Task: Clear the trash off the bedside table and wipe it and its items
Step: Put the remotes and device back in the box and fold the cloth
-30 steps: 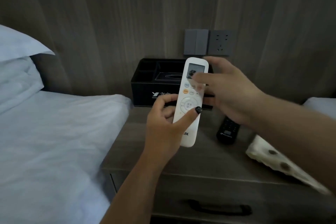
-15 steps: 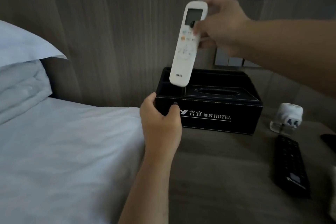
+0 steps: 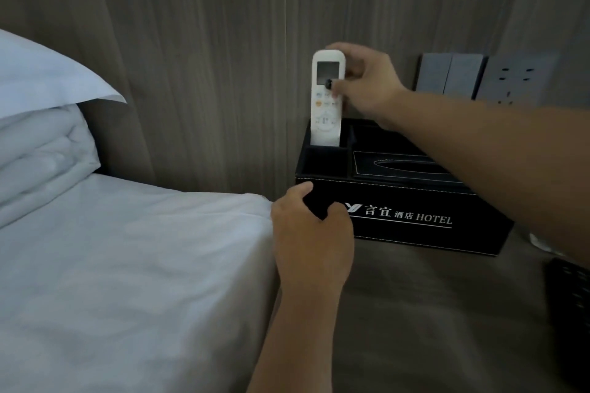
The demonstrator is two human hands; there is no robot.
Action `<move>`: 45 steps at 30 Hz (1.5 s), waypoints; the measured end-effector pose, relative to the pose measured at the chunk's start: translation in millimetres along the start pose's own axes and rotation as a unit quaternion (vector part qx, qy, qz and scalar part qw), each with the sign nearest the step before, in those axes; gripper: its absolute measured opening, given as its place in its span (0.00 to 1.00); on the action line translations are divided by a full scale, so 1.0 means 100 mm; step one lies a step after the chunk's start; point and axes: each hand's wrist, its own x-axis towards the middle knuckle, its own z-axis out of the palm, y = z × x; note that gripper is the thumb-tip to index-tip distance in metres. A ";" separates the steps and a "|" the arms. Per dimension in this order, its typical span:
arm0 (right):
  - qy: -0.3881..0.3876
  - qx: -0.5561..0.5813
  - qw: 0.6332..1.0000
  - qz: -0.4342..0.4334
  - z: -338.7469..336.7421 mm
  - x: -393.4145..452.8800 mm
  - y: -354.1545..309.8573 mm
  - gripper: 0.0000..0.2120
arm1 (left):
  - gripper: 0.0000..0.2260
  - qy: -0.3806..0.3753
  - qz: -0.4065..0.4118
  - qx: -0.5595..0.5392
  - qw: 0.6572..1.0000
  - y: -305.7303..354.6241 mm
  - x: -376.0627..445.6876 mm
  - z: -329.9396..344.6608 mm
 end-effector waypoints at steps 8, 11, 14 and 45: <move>0.044 0.000 0.999 0.029 0.09 -0.11 0.33 0.23 | 0.09 0.030 -0.002 -0.027 0.999 0.07 -0.03 0.02; 0.050 -0.043 0.997 0.033 0.21 -0.19 0.37 0.21 | 0.07 0.039 -0.002 -0.048 0.998 0.07 -0.04 0.00; 0.048 -0.112 0.992 0.028 0.26 -0.27 0.35 0.17 | 0.11 0.043 0.011 -0.050 0.998 0.08 -0.04 0.00; 0.142 -0.146 0.971 0.124 -1.82 -3.82 -0.54 0.18 | 0.23 -0.208 0.166 0.201 0.943 0.34 -1.63 1.04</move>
